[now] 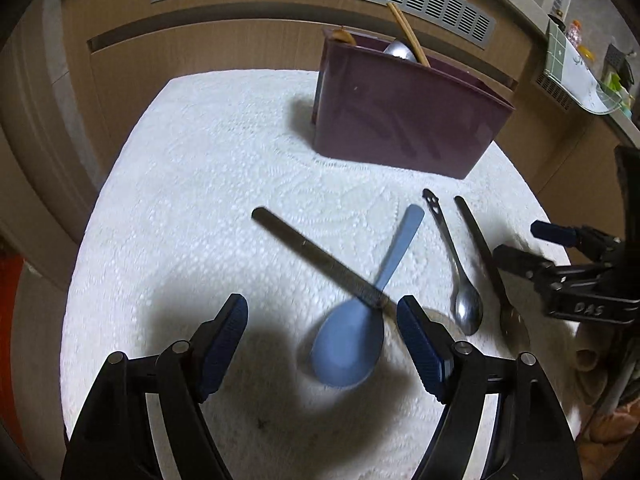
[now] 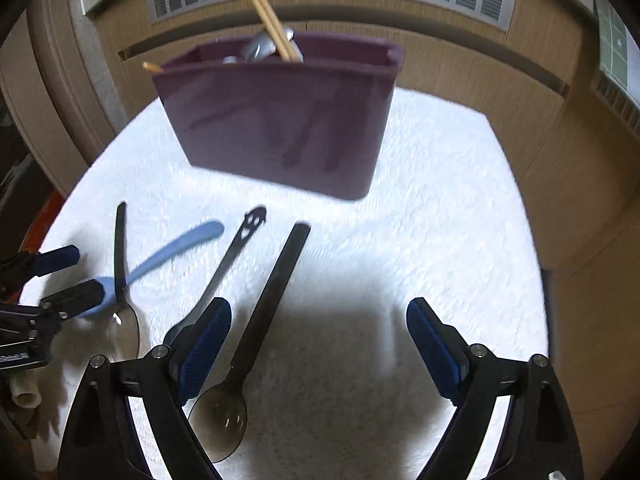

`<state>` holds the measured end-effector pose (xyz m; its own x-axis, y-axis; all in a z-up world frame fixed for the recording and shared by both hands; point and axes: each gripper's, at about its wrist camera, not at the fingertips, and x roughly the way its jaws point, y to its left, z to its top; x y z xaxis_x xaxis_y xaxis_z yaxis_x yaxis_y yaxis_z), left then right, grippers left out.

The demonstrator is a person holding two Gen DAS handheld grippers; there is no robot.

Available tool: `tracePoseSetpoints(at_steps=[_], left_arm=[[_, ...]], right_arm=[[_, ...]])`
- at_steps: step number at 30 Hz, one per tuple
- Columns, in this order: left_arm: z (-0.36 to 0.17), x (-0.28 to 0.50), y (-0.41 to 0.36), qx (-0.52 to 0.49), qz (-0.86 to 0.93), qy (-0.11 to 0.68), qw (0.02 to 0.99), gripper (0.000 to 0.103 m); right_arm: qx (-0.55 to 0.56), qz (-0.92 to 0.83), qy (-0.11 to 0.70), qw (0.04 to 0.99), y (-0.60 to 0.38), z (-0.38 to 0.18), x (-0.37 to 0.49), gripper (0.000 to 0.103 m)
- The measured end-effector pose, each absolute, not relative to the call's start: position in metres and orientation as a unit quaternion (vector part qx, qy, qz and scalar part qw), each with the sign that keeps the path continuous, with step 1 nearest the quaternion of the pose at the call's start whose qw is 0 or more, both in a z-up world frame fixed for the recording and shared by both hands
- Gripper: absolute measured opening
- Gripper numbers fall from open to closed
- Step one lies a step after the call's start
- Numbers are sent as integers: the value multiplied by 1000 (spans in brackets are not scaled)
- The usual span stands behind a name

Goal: Organize utensils
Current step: 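Move the right gripper to the dark spoon while the left approaches the blue spoon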

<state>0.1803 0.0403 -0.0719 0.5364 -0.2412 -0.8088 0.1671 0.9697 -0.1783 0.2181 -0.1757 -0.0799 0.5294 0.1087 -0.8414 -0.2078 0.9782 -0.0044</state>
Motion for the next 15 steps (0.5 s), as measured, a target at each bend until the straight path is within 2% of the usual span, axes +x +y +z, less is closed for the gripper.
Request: tracePoseSetpoints(at_steps=[5, 6, 7, 8, 11, 13, 15], left_arm=[[-75, 179, 46, -55, -112, 471, 873, 77], [-75, 181, 47, -58, -111, 471, 873, 77], [-75, 181, 48, -62, -109, 472, 872, 77], [-76, 181, 48, -66, -109, 474, 871, 77], [-76, 183, 48, -65, -105, 479, 869, 77], [-76, 183, 47, -63, -104, 480, 869, 77], [-75, 184, 46, -61, -103, 481, 868, 77]], right_arm=[[-54, 82, 480, 872, -170, -89, 216, 88], [-55, 82, 480, 872, -167, -90, 216, 78], [-56, 85, 481, 871, -165, -93, 216, 58], [-58, 93, 487, 867, -161, -94, 217, 47], [-68, 100, 478, 870, -152, -91, 215, 37], [-75, 109, 480, 867, -147, -91, 214, 25], [-91, 104, 473, 870, -147, -92, 211, 25]])
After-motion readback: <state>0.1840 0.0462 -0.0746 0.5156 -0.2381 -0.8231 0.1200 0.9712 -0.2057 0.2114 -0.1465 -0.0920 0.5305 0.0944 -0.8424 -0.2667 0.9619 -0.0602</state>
